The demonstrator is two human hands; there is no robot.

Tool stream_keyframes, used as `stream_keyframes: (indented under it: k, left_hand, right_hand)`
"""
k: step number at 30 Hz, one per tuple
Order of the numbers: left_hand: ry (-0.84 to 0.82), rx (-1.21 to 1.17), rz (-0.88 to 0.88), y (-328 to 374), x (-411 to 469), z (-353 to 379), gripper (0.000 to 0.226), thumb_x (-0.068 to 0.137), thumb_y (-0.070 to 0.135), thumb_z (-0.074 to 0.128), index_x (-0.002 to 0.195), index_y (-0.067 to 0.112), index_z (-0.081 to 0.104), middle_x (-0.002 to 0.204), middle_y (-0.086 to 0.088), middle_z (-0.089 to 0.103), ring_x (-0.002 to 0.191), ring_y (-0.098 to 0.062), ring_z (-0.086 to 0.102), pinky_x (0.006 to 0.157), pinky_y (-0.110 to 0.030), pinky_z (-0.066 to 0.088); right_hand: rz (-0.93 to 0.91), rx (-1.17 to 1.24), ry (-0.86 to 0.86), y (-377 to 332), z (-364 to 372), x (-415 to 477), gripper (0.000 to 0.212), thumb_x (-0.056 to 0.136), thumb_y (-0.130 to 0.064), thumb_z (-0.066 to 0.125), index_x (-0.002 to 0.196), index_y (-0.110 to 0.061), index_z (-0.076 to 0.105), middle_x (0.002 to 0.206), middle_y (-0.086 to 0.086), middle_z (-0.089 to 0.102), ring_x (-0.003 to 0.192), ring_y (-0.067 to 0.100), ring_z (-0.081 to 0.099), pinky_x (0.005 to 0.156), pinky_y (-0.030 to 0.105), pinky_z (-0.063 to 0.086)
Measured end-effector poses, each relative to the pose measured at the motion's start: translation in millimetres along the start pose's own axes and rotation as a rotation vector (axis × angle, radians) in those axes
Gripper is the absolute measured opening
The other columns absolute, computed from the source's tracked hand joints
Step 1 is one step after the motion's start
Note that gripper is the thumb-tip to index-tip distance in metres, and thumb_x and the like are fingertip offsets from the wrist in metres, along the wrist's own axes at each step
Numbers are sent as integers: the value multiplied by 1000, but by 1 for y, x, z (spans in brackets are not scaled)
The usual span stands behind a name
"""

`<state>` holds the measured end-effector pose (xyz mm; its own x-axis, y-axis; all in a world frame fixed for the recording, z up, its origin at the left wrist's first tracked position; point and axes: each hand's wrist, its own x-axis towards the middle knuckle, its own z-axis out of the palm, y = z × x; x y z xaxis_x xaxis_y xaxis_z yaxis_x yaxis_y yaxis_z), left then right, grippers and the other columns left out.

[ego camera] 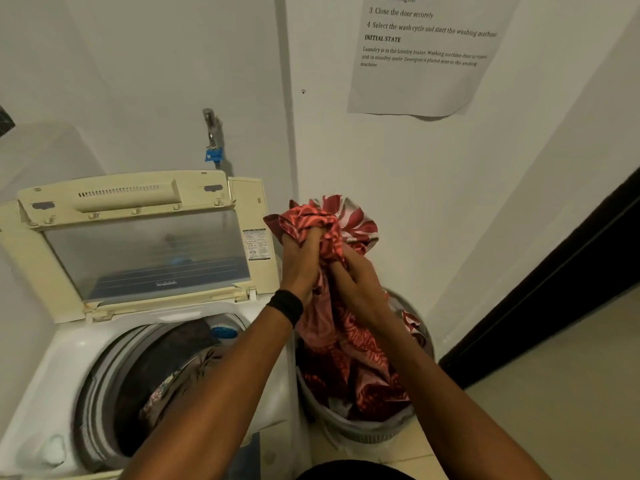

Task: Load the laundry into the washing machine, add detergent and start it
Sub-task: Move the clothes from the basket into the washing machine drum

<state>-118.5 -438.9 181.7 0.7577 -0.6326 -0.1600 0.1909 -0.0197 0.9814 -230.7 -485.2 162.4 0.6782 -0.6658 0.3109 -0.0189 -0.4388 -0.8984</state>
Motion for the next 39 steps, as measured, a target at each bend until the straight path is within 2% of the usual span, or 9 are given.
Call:
stream_keyframes:
  k: [5,10,13,18,20,25,31,35,39]
  left_hand:
    - [80,-99,-10,-5,2,7,45,88,42,68,127,19,64,117,-3,72,110,-21,69,105,-50,53]
    - [87,-225,33,10,19,-3,49,92,43,68,132,15,62,124,-6,72,114,-23,69,106,-49,52]
    - [67,-190,105,22,27,-7,54,89,45,68,134,14,62,126,-4,72,116,-21,68,109,-48,51]
    - [177,74,246,19,33,-23,76,92,51,65,155,21,36,147,3,55,132,-17,55,119,-42,39]
    - [224,214,322,15,29,-32,70,99,39,65,156,16,31,146,2,52,128,-13,51,115,-34,36]
    - [225,412,440,-10,16,-27,57,100,25,67,145,6,37,134,-3,55,119,-13,52,105,-32,44]
    - [-66,149,187,6,2,-3,65,94,65,50,133,13,49,117,-3,67,109,-16,63,100,-41,53]
    - [-272,-113,3,17,-14,-17,47,103,54,40,121,19,66,114,2,76,113,-17,68,88,-30,55]
    - [-280,131,109,7,-9,-17,100,71,79,72,150,30,34,141,5,58,127,-15,60,108,-42,50]
  right_hand:
    - [-151,6,401,2,6,3,43,84,-16,84,112,-18,51,113,6,57,105,22,60,88,42,56]
    - [155,-135,41,67,-7,-26,124,64,-69,85,160,-32,15,163,-10,28,152,13,26,126,30,15]
    - [410,-190,-212,101,4,-43,97,70,-70,81,151,-40,38,151,-7,51,141,20,47,121,50,33]
    - [367,-129,-267,68,-33,-41,43,85,-37,79,122,-18,70,112,-7,74,104,4,70,91,26,57]
    - [274,-55,-145,32,-67,-28,45,73,-27,81,117,-21,70,102,-15,76,93,-8,68,82,23,56]
    - [-19,437,251,-50,-88,8,48,83,10,74,114,-13,45,90,6,68,71,14,61,63,28,52]
    - [-156,85,324,-27,-20,36,20,81,3,68,87,-13,57,92,1,59,90,23,57,81,38,48]
    - [-121,32,329,-1,-12,34,20,86,7,65,97,-10,63,107,7,53,103,9,55,91,23,46]
    - [-133,12,195,2,-6,30,21,92,-4,62,112,-6,66,113,5,62,111,11,59,97,30,51]
